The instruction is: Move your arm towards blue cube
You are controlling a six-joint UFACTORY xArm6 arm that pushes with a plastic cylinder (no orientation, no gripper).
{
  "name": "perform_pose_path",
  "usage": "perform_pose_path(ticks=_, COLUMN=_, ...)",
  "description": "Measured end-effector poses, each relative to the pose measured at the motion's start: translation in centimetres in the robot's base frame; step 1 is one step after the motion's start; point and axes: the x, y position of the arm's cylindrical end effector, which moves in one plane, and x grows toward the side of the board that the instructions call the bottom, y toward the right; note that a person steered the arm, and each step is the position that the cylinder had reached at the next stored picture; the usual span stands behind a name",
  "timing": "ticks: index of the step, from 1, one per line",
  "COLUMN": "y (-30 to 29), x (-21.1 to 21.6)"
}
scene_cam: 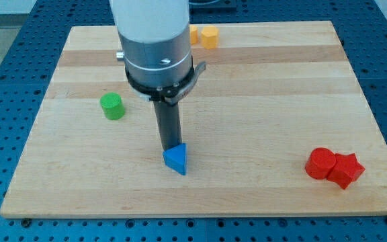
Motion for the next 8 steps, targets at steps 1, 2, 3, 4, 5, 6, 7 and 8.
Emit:
perform_pose_path(ticks=1, y=0.0, x=1.3)
perform_pose_path(ticks=2, y=-0.4, x=-2.1)
perform_pose_path(ticks=3, y=-0.7, x=-6.3)
perform_pose_path(ticks=4, y=-1.1, x=-9.3)
perform_pose_path(ticks=5, y=-4.0, x=-10.1)
perform_pose_path(ticks=6, y=-7.6, x=-11.5)
perform_pose_path(ticks=7, y=-9.7, x=-14.1)
perform_pose_path(ticks=8, y=-9.4, x=-17.2)
